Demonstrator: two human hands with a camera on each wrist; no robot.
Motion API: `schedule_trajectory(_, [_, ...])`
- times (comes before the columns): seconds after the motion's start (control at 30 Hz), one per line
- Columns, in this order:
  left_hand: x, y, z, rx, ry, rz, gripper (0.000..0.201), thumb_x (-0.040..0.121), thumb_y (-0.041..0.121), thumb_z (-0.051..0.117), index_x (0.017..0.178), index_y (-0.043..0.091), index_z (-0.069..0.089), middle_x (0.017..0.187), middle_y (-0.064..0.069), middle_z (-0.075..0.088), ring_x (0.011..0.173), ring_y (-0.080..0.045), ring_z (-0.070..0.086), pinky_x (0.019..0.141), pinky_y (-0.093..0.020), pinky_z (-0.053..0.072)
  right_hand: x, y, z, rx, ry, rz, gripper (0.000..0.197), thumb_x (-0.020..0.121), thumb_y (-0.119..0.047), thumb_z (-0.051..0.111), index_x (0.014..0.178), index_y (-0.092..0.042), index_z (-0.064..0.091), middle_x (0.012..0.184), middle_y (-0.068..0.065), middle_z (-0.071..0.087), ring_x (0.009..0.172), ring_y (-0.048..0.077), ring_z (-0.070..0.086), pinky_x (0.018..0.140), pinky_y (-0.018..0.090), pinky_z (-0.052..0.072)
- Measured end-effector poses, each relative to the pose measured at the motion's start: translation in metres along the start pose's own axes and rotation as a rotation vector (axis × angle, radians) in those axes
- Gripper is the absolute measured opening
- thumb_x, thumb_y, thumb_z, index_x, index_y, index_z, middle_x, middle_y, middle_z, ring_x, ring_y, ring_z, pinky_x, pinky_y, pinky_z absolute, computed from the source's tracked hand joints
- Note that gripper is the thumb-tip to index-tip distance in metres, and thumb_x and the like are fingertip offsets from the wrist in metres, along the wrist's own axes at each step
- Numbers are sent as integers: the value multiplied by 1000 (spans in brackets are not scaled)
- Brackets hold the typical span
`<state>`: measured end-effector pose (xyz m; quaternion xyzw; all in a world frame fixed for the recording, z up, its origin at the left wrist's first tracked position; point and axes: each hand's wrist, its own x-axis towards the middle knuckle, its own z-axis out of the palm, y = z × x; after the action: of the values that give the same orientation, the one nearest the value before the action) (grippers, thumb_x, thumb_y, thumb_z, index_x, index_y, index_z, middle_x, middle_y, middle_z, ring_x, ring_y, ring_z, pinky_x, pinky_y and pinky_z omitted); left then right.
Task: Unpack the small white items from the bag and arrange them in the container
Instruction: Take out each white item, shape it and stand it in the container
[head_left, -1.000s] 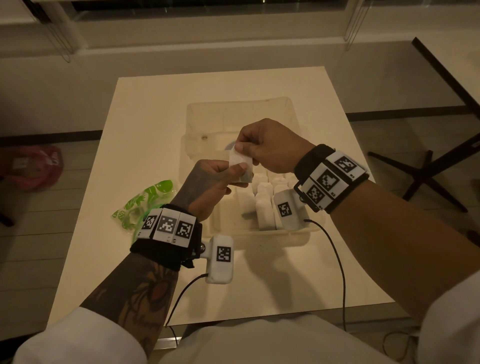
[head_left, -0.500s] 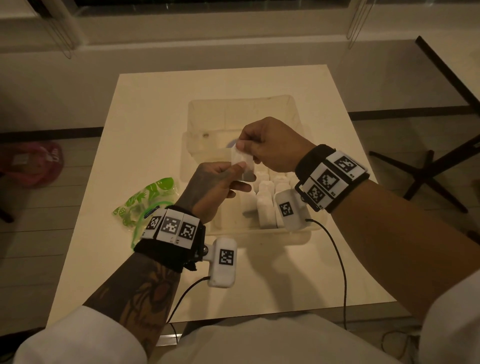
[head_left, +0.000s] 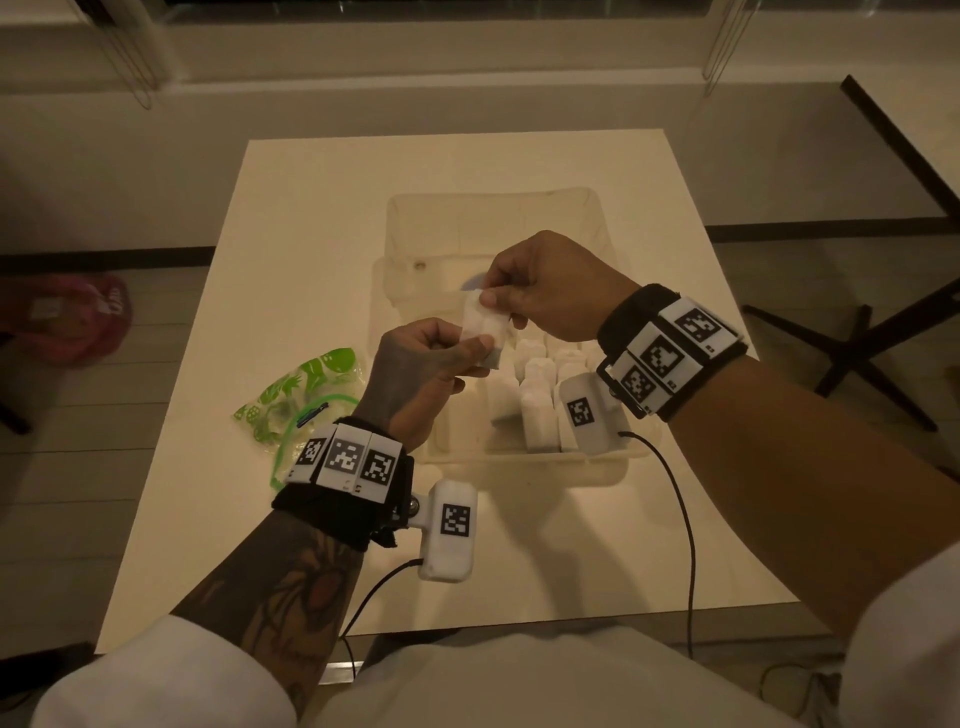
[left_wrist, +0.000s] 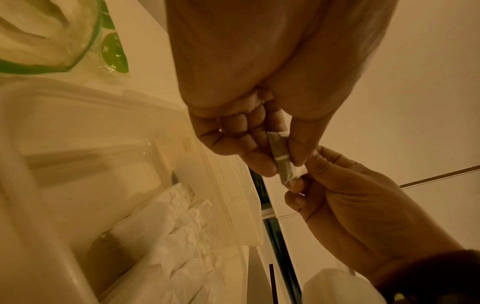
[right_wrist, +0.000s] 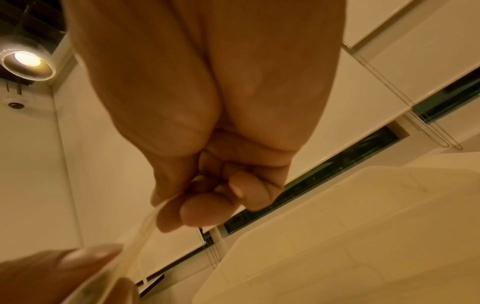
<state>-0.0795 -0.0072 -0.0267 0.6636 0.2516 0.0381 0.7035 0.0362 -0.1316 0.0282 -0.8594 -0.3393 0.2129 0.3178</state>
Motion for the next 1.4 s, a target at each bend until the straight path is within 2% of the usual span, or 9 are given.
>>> schedule_trajectory(0.13, [1,-2,-2,-38,32,-23,25,85,22,71,105,20,57,83,-6,76,70,-17,72,62,-29,49,1,0,4,-14,6,2,10,94,-21,61,92,-16,70,68,-9,63,58,5,57,63,20,48])
schedule_trajectory(0.23, [0,-3,-2,-6,36,4,10,87,23,70,94,17,64,78,-5,75,66,-15,71,57,-26,47,0,0,4,-4,-29,-3,9,92,-23,64,91,-16,70,66,-10,64,58,4,58,62,18,47])
schedule_trajectory(0.43, [-2,-10,-6,82,62,0,15,89,26,68,81,14,63,73,-3,73,61,-13,70,50,-21,44,3,7,10,-15,-57,3,4,90,-20,67,86,-19,68,68,-7,66,59,6,60,64,23,51])
schedule_trajectory(0.7, [-10,-25,-17,297,-65,-264,21,95,26,58,98,6,67,83,-6,75,64,-15,69,53,-23,43,7,29,37,-110,-226,102,18,87,-19,69,73,-28,63,65,-10,62,58,7,59,61,23,49])
schedule_trajectory(0.87, [-15,-27,-17,369,-34,-319,18,93,23,59,95,6,66,86,-10,74,63,-17,69,52,-23,42,9,50,59,-174,-369,220,3,87,-21,69,85,-21,67,66,-8,64,57,5,59,62,23,47])
schedule_trajectory(1.0, [-16,-23,-21,382,-10,-299,19,93,23,59,90,6,66,81,-7,74,62,-18,69,52,-23,40,11,61,67,-257,-435,277,12,88,-24,69,98,-18,70,65,-6,64,56,5,59,61,22,48])
schedule_trajectory(1.07, [-16,-21,-24,392,1,-292,19,93,24,58,87,8,65,79,-6,74,60,-17,68,54,-24,40,14,61,68,-295,-430,278,15,87,-23,69,100,-15,71,71,-5,66,61,8,59,61,22,48])
schedule_trajectory(1.23, [-17,-19,-27,407,21,-266,19,93,24,59,83,10,65,75,-4,74,55,-15,66,55,-24,44,22,59,72,-473,-388,234,22,84,-25,72,101,-11,71,95,0,65,84,15,57,76,26,47])
schedule_trajectory(1.4, [-17,-20,-31,432,51,-252,20,91,24,61,78,9,66,72,-3,73,61,-20,68,70,-34,56,26,54,72,-621,-381,227,32,83,-30,72,100,-3,69,102,9,66,87,22,59,78,29,49])
